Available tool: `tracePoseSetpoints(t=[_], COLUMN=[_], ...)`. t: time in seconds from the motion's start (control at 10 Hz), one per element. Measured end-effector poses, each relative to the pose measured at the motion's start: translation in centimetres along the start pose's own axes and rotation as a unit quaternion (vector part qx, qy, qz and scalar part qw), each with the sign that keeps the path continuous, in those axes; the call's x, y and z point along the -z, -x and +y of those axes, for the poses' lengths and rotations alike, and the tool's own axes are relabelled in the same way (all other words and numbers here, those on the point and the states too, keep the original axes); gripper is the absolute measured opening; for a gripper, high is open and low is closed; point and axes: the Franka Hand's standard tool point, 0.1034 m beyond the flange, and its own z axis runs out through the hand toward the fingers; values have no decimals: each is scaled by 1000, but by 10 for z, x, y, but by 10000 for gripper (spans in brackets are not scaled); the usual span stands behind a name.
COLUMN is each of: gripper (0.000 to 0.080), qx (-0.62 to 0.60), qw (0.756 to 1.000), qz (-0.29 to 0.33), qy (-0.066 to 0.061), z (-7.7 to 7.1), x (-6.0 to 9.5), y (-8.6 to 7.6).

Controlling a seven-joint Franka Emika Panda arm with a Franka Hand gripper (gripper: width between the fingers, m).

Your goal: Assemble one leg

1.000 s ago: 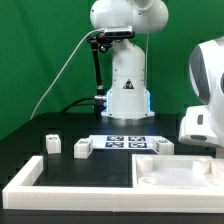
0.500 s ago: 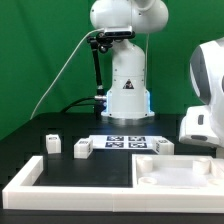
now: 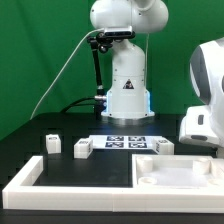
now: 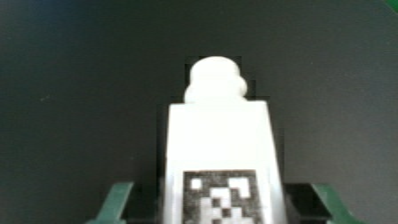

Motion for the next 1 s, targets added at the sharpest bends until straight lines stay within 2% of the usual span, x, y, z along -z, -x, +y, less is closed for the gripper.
tracePoseSetpoints(t=[0.1, 0.5, 0.6, 0.8, 1.0], gripper=[287, 287, 287, 288, 288], qx=[5, 10, 8, 8, 10], qw=[1000, 1000, 1000, 1000, 997], qz=[-2, -9, -4, 9, 71], qy=[0, -3, -7, -10, -22], z=[3, 24, 27, 24, 17], x=[3, 47, 54, 52, 59], y=[1, 22, 23, 20, 10])
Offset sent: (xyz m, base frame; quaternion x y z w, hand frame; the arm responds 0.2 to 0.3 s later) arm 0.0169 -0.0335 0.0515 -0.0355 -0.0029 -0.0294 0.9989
